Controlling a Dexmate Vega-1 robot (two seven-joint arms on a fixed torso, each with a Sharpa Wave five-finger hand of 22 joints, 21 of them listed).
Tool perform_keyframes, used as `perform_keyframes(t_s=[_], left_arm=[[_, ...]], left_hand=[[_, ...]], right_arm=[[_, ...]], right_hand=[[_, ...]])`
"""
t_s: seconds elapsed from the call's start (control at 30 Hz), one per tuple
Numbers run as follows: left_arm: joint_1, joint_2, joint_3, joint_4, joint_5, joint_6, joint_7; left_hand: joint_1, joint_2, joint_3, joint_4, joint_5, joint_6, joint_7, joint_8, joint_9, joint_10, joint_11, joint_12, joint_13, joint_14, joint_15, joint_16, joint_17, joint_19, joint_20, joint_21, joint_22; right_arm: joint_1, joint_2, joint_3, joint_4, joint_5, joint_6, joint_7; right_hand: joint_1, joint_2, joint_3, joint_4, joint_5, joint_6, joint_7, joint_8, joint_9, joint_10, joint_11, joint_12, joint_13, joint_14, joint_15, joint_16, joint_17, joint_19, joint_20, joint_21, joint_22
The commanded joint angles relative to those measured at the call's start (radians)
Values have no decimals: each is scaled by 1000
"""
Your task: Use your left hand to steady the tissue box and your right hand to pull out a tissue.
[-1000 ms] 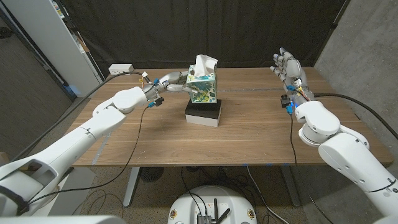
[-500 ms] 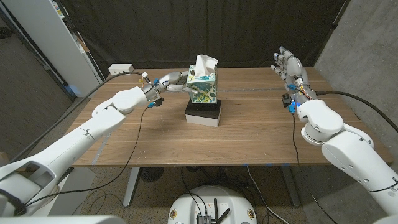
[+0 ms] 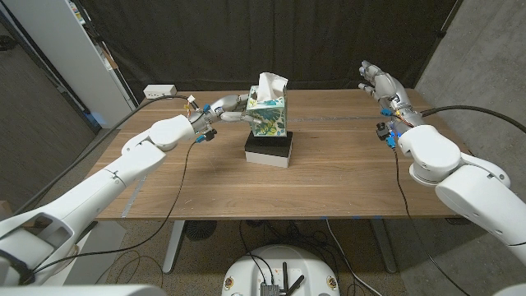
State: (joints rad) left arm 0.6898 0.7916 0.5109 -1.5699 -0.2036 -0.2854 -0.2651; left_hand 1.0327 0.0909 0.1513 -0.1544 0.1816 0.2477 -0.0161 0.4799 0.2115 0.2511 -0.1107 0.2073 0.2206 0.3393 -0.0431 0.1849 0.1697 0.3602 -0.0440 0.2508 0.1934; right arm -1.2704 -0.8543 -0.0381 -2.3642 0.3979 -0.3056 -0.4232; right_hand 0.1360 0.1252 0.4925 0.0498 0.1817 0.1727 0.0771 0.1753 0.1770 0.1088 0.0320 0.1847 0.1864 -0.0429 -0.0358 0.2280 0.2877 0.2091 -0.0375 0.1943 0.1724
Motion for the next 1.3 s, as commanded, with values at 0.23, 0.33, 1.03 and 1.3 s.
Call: perform_keyframes(t_s=[0.23, 0.33, 1.03, 1.3], left_arm=[[-28, -17, 11, 54, -4, -31, -22], [-36, -23, 14, 69, -6, -38, -28], [-91, -61, 37, 161, -10, -79, -65], [-103, -68, 42, 180, -11, -88, -73]], left_hand=[[-4, 7, 2, -1, 8, 6, 0, -5, 2, 1, -4, 2, 6, 5, -103, 2, 3, -6, -9, -6, 4], [-4, 7, 3, -1, 8, 6, 0, -5, 2, 1, -3, 2, 6, 5, -103, 2, 3, -6, -9, -6, 4], [-8, 7, 5, 0, 8, 5, 0, -7, 3, 1, -2, 2, 6, 5, -103, 2, 3, -6, -11, -6, 4], [-9, 7, 5, 0, 8, 5, 0, -8, 3, 1, -3, 2, 6, 5, -103, 1, 3, -7, -12, -6, 4]], right_arm=[[105, -108, -167, -51, -406, -221, -101], [132, -102, -216, -50, -485, -264, -119], [239, -24, -482, 8, -1010, -442, -149], [260, 20, -541, 42, -1183, -495, -112]], right_hand=[[-9, 60, 2, 17, 10, 0, -8, 7, 1, 1, -7, 3, 2, -3, -16, -1, 6, -4, -24, -3, 1], [-8, 64, 6, 19, 11, 4, -13, 9, 1, 4, -13, 5, 2, 2, -21, 2, 6, -1, -27, -1, 1], [19, 70, 40, 17, 15, 46, -36, 22, 1, 51, -29, 20, 1, 47, -40, 19, 1, 44, -38, 15, 0], [21, 69, 44, 18, 14, 55, -42, 24, 1, 61, -32, 23, 2, 56, -40, 22, 1, 51, -37, 16, 1]])
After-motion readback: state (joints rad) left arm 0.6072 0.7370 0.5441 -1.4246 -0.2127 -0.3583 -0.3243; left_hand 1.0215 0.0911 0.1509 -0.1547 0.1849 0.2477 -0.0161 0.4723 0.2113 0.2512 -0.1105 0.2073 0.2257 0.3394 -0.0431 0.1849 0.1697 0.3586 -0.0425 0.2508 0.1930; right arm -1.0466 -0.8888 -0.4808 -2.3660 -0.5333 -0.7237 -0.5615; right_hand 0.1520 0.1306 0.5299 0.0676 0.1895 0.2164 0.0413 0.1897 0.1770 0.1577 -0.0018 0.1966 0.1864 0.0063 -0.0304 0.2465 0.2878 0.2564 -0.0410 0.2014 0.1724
